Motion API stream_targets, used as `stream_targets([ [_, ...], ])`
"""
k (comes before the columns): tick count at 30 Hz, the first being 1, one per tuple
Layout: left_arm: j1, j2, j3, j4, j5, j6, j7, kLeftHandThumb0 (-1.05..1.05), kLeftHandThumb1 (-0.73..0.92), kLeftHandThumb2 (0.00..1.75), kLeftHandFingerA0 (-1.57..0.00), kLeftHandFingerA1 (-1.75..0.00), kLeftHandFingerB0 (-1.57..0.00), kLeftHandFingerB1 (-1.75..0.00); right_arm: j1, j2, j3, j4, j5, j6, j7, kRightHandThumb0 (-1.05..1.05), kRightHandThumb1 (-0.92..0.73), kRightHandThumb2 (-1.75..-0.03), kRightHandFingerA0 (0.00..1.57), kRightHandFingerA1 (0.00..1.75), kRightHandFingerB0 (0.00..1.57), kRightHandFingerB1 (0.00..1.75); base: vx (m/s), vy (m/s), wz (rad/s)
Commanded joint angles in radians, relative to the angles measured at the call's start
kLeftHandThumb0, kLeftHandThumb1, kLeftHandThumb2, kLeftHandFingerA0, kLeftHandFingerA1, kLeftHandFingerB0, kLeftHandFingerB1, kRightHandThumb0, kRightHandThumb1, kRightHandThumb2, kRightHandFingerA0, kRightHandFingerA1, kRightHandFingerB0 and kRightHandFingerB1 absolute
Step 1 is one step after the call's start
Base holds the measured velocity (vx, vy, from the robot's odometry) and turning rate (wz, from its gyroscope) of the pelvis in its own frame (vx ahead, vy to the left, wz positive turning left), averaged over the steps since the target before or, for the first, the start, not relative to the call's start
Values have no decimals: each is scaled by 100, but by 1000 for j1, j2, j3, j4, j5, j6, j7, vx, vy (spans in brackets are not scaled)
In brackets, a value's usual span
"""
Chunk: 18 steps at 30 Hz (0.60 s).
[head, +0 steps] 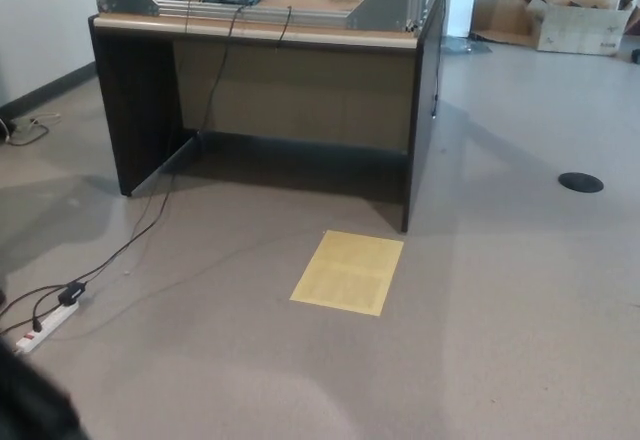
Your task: A person hands over a black lunchbag to the robot and the robot uses its left hand to grab the strips of the lunchbag, the gives it back to the person.
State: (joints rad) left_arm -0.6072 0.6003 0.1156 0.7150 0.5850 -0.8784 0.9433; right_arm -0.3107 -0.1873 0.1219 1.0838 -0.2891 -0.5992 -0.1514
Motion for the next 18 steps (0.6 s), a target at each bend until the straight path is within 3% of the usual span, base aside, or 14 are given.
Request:
stream_targets([
  [1, -249, 0, -76, -43, 35, 96, -130, -16, 63, 55, -81, -175, -60, -175, -11, -1, 1, 0, 0, -4, -10, -55, -65, -61, 72, 48, 64, 45, 0, 0, 0],
  [5, -423, -73, -144, -46, 49, 142, -171, -16, 63, 55, -76, -175, -53, -175, -12, 2, 7, -2, -5, -4, -15, -54, -65, -61, 72, 49, 64, 45, 0, 0, 0],
  [8, -538, -129, -196, -29, 84, 188, -172, -16, 62, 55, -82, -175, -56, -175, -3, 6, 14, -16, -7, 2, -11, -54, -65, -61, 70, 48, 62, 45, 0, 0, 0],
  [9, -599, -175, -217, -15, 83, 221, -192, -17, 63, 55, -81, -175, -58, -175, -7, 9, 15, -17, -5, 9, -5, -52, -56, -94, 66, 65, 51, 57, 0, 0, 0],
  [13, -728, -268, -269, 34, 105, 295, -189, -21, 63, 57, -85, -175, -61, -175, -24, 20, 9, -10, 8, 6, 4, -48, -53, -93, 69, 67, 54, 59, 0, 0, 0],
  [14, -749, -277, -282, 50, 117, 303, -177, -21, 62, 56, -88, -175, -63, -175, -26, 22, 7, -9, 12, 7, 5, -51, -63, -59, 75, 50, 66, 46, 0, 0, 0],
  [16, -797, -298, -305, 86, 135, 321, -165, -23, 63, 56, -87, -175, -63, -175, -30, 28, 0, -6, 22, 3, 10, -49, -62, -59, 75, 51, 66, 47, 0, 0, 0],
  [17, -829, -315, -318, 114, 135, 330, -165, -23, 61, 56, -85, -175, -61, -173, -31, 30, -2, -5, 24, 1, 12, -50, -52, -92, 69, 67, 56, 59, 0, 0, 0],
  [18, -865, -335, -333, 149, 137, 339, -162, -23, 61, 56, -85, -175, -61, -173, -31, 30, -2, -5, 24, 1, 13, -50, -52, -92, 69, 67, 56, 59, 0, 0, 0],
])
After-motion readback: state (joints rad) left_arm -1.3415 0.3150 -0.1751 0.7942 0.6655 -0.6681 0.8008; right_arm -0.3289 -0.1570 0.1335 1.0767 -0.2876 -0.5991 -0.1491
